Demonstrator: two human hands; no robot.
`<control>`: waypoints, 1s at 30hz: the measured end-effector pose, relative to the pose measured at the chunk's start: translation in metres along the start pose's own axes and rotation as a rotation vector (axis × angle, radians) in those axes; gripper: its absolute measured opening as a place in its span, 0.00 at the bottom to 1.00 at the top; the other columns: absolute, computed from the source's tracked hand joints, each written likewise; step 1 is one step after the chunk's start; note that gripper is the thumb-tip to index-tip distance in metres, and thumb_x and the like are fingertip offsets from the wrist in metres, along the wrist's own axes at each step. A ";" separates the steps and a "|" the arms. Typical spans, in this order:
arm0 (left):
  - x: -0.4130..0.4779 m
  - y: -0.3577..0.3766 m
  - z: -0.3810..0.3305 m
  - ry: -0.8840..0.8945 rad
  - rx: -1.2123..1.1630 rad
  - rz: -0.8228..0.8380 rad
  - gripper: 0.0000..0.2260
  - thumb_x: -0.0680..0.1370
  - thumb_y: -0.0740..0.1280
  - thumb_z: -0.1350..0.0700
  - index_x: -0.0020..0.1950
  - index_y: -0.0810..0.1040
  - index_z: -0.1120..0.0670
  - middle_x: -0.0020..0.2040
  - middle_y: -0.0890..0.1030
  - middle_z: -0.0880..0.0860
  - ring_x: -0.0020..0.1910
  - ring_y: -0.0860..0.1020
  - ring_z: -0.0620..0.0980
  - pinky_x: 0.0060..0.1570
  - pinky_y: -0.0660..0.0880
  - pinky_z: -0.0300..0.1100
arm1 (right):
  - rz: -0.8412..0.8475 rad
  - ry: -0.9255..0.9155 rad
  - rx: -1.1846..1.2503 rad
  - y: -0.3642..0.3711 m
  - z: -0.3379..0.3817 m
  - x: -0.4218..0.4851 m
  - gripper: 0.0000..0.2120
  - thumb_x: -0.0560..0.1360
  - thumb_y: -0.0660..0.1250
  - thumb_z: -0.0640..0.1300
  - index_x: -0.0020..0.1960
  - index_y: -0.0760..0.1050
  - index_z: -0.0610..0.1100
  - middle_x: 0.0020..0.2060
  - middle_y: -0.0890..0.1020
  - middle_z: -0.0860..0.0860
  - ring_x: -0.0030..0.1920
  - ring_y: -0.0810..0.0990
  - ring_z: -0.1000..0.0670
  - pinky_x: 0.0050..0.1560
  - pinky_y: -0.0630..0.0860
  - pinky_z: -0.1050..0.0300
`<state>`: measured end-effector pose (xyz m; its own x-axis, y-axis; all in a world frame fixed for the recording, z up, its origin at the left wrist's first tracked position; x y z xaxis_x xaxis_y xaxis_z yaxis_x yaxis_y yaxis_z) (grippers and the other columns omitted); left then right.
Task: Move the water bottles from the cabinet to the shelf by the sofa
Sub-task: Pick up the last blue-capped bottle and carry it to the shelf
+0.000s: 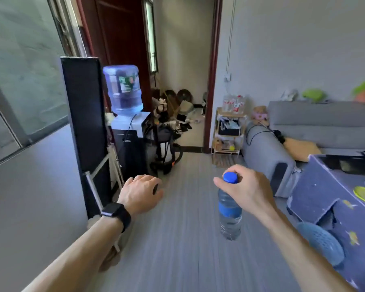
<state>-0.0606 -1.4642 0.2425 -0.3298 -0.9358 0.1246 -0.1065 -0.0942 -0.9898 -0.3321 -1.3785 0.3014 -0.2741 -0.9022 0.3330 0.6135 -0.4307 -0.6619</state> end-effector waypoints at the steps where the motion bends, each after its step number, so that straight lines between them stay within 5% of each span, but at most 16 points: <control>1: 0.023 0.000 -0.002 0.028 0.007 -0.008 0.18 0.80 0.58 0.42 0.66 0.75 0.44 0.66 0.76 0.44 0.69 0.69 0.49 0.65 0.66 0.48 | -0.022 0.023 0.001 -0.003 -0.007 0.017 0.15 0.66 0.74 0.62 0.36 0.75 0.53 0.32 0.80 0.60 0.37 0.78 0.56 0.37 0.73 0.59; 12: 0.247 0.035 -0.049 0.208 -0.043 0.038 0.21 0.79 0.57 0.40 0.70 0.71 0.44 0.69 0.75 0.46 0.70 0.69 0.51 0.69 0.65 0.50 | -0.255 0.189 -0.102 -0.016 -0.078 0.185 0.18 0.66 0.72 0.66 0.35 0.75 0.52 0.27 0.78 0.60 0.39 0.78 0.49 0.39 0.76 0.53; 20: 0.411 0.057 -0.079 0.216 -0.007 0.013 0.21 0.80 0.57 0.39 0.70 0.72 0.43 0.68 0.75 0.46 0.70 0.69 0.50 0.68 0.67 0.50 | -0.257 0.139 -0.151 -0.003 -0.147 0.334 0.20 0.65 0.72 0.68 0.34 0.74 0.51 0.27 0.77 0.57 0.36 0.75 0.50 0.31 0.65 0.58; 30: 0.602 0.077 -0.105 0.161 -0.045 0.011 0.19 0.80 0.57 0.42 0.69 0.73 0.43 0.67 0.75 0.45 0.68 0.70 0.49 0.67 0.67 0.50 | -0.140 0.150 -0.076 0.032 -0.232 0.525 0.18 0.66 0.72 0.66 0.35 0.75 0.53 0.29 0.79 0.57 0.36 0.77 0.53 0.34 0.71 0.57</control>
<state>-0.3659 -1.9991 0.2483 -0.4766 -0.8700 0.1267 -0.1431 -0.0654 -0.9875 -0.6281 -1.8717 0.2993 -0.4638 -0.8241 0.3252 0.5053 -0.5476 -0.6669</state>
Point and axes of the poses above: each hand's wrist, its own x-axis towards the middle knuckle, its own y-axis out of the palm, z = x × y, the point moved 10 cm from there along x, towards the middle knuckle
